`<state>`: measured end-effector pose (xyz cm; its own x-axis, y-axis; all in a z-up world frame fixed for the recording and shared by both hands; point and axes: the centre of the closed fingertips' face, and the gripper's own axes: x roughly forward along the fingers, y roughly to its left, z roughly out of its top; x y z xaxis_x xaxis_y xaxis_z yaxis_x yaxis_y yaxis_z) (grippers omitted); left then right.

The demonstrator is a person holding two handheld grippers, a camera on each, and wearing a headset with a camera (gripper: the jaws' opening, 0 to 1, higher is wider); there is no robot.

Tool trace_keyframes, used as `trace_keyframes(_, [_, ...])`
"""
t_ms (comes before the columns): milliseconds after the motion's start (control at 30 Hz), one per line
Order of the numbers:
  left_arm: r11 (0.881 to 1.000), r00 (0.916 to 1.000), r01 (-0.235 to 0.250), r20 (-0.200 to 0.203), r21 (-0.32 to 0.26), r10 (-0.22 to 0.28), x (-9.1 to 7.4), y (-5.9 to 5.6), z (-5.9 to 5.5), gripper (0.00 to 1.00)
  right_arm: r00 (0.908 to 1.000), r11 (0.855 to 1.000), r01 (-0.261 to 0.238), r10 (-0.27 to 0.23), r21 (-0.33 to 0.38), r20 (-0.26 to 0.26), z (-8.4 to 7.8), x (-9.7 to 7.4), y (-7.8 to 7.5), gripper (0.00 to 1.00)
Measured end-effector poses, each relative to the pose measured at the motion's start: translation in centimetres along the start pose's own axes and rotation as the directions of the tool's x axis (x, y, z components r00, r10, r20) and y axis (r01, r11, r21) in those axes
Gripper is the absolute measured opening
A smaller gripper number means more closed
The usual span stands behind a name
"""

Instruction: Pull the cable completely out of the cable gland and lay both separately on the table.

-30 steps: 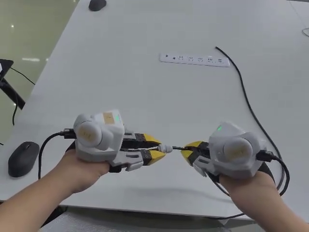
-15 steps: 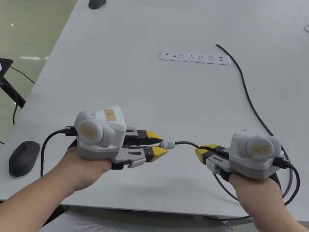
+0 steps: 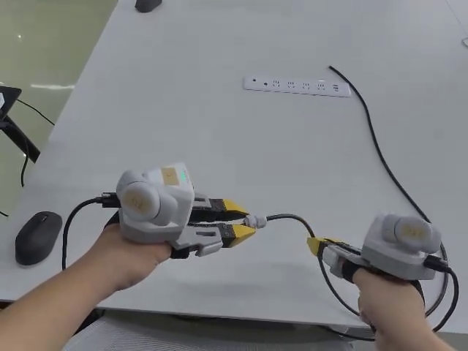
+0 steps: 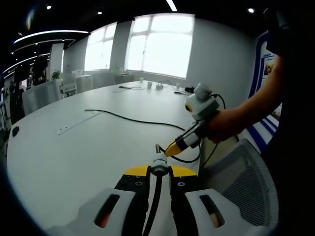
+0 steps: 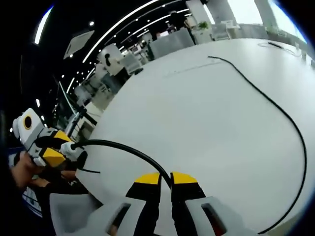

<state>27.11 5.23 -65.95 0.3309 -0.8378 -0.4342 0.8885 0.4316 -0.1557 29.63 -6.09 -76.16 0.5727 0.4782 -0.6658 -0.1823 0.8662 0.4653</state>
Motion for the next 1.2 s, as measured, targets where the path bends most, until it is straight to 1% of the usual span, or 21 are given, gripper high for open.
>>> trace_keyframes(67, [1.000, 1.0000, 0.000, 0.000, 0.002, 0.000, 0.0, -0.1, 0.0, 0.15, 1.0000, 1.000, 0.004, -0.004, 0.028, 0.003, 0.0, 0.0, -0.1, 0.02])
trace_keyframes(133, [1.000, 1.0000, 0.001, 0.001, 0.004, -0.001, 0.1, -0.2, 0.0, 0.15, 1.0000, 0.999, 0.001, -0.001, 0.039, -0.001, -0.2, 0.0, 0.2, 0.02])
trace_keyframes(267, [1.000, 1.0000, -0.001, 0.000, 0.002, 0.001, 0.2, -0.2, -0.1, 0.15, 1.0000, 0.999, 0.003, -0.003, 0.035, 0.002, -0.2, -0.2, 0.1, 0.02])
trace_keyframes(367, [1.000, 1.0000, -0.002, 0.003, 0.003, 0.002, 0.1, -0.1, 0.1, 0.15, 1.0000, 0.999, -0.005, 0.005, 0.039, 0.002, -0.2, -0.3, 0.2, 0.02])
trace_keyframes(433, [1.000, 1.0000, -0.005, 0.004, 0.005, 0.005, 0.0, 0.0, 0.1, 0.15, 0.9999, 1.000, -0.017, 0.017, 0.023, -0.001, -0.2, -0.4, 0.4, 0.02])
trace_keyframes(467, [1.000, 0.9999, -0.007, 0.010, 0.016, 0.007, -0.1, 0.1, 0.2, 0.15, 0.9998, 1.000, -0.020, 0.021, 0.019, -0.003, -0.3, -0.5, 0.5, 0.02])
trace_keyframes(533, [1.000, 0.9999, -0.011, 0.007, 0.010, 0.011, -0.2, 0.4, 0.1, 0.15, 0.9996, 1.000, -0.028, 0.028, 0.002, 0.006, -0.1, -0.6, 0.6, 0.03])
trace_keyframes(633, [1.000, 0.9998, -0.016, 0.008, 0.010, 0.016, -0.3, 0.6, 0.2, 0.15, 0.9995, 0.999, -0.032, 0.032, -0.022, 0.007, 0.0, -0.8, 0.8, 0.03])
trace_keyframes(700, [1.000, 0.9998, -0.018, 0.009, 0.008, 0.018, -0.4, 0.8, 0.3, 0.15, 0.9990, 0.998, -0.040, 0.041, -0.056, 0.017, 0.2, -0.9, 1.1, 0.04])
trace_keyframes(767, [1.000, 0.9997, -0.020, 0.011, 0.007, 0.020, -0.5, 1.0, 0.4, 0.15, 0.9987, 0.996, -0.050, 0.050, -0.075, 0.011, 0.2, -0.9, 1.3, 0.04])
trace_keyframes(833, [1.000, 0.9997, -0.022, 0.010, 0.008, 0.022, -0.5, 1.1, 0.4, 0.15, 0.9983, 0.993, -0.059, 0.058, -0.104, -0.007, 0.1, -1.0, 1.6, 0.05])
trace_keyframes(867, [1.000, 0.9997, -0.023, 0.009, 0.009, 0.023, -0.5, 1.2, 0.4, 0.15, 0.9975, 0.990, -0.071, 0.070, -0.121, -0.011, 0.1, -1.0, 1.9, 0.08])
trace_keyframes(900, [1.000, 0.9997, -0.025, 0.005, 0.010, 0.025, -0.5, 1.3, 0.3, 0.15, 0.9981, 0.988, -0.061, 0.060, -0.143, -0.011, 0.2, -1.2, 1.9, 0.12])
trace_keyframes(933, [1.000, 0.9997, -0.025, 0.003, 0.009, 0.025, -0.6, 1.3, 0.3, 0.15, 0.9979, 0.984, -0.065, 0.064, -0.166, -0.013, 0.3, -1.4, 2.1, 0.13])
trace_keyframes(1000, [1.000, 0.9997, -0.024, 0.002, 0.007, 0.024, -0.6, 1.3, 0.2, 0.15, 0.9963, 0.981, -0.086, 0.084, -0.174, -0.018, 0.5, -1.7, 2.8, 0.13])
trace_keyframes(1033, [1.000, 0.9997, -0.024, 0.003, 0.004, 0.024, -0.6, 1.3, 0.2, 0.15, 0.9958, 0.977, -0.092, 0.090, -0.195, -0.020, 0.8, -1.9, 3.1, 0.15])
trace_keyframes(1067, [1.000, 0.9997, -0.025, 0.003, 0.003, 0.025, -0.6, 1.3, 0.2, 0.15, 0.9948, 0.969, -0.102, 0.097, -0.224, -0.032, 0.8, -2.1, 3.4, 0.18])
trace_keyframes(1133, [1.000, 0.9997, -0.023, 0.003, -0.003, 0.023, -0.6, 1.3, 0.2, 0.15, 0.9935, 0.945, -0.114, 0.112, -0.307, -0.024, 1.7, -2.6, 4.4, 0.20])
trace_keyframes(1167, [1.000, 0.9997, -0.023, 0.003, -0.005, 0.023, -0.6, 1.3, 0.1, 0.15, 0.9927, 0.928, -0.119, 0.119, -0.354, -0.021, 2.2, -2.9, 5.1, 0.20])
trace_keyframes(1200, [1.000, 0.9997, -0.022, 0.002, -0.007, 0.022, -0.6, 1.4, 0.1, 0.15, 0.9925, 0.906, -0.119, 0.120, -0.406, -0.022, 2.6, -3.1, 5.6, 0.20])
